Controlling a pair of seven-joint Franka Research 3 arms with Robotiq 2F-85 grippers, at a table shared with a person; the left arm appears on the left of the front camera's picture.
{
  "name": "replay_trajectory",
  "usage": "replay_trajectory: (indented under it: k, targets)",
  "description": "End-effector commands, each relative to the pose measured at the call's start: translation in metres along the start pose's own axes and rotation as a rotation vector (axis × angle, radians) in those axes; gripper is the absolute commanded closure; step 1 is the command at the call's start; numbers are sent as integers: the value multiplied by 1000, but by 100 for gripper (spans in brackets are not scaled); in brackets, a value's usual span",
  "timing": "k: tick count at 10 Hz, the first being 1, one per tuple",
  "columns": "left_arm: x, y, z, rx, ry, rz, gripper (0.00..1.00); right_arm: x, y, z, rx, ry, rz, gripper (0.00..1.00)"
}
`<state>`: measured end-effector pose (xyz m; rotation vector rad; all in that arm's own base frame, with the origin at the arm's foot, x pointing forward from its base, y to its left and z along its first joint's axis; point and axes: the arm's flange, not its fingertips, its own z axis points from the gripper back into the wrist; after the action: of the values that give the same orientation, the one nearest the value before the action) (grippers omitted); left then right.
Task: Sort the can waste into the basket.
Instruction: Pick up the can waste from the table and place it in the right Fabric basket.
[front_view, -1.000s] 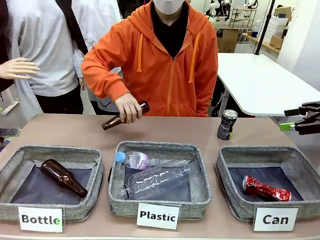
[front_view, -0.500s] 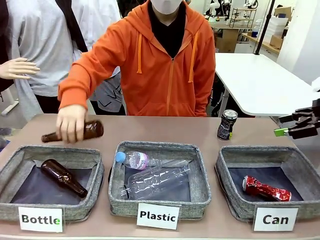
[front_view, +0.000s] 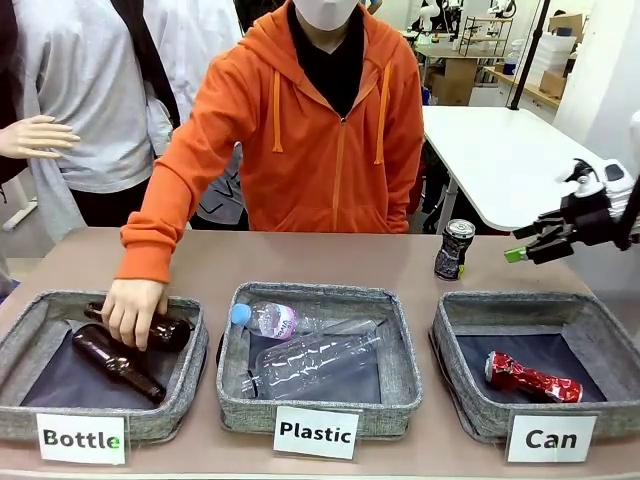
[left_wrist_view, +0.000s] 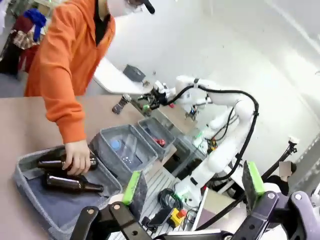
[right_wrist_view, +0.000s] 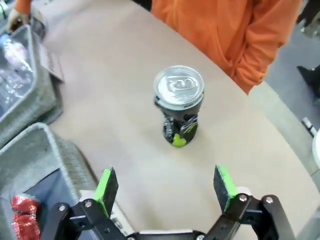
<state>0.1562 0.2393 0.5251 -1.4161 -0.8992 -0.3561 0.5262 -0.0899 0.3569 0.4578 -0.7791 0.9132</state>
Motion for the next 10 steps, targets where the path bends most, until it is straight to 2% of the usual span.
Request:
replay_trajectory:
  k: [1,2,4,5,7,10]
  targets:
    - [-7,20,9,-69,2,54,0,-2,-25,-30,7,-25,96,0]
    - [-16,20,5,-70,17,66,0,-6,-30,-43,38,-15,135,0]
    - [-25,18,-6,-88,40,70,0,-13,-36,-64,95,-25,129,0]
    - [-23,26,-23,-96,92,90,0,-16,-40,-72,106,-36,115,0]
    - [-32,41,-74,-113,228,147,0,-19,-41,-79,101,-62,115,0]
    - [-49,59,-183,-98,496,194,0,-19,-45,-88,98,-124,111,0]
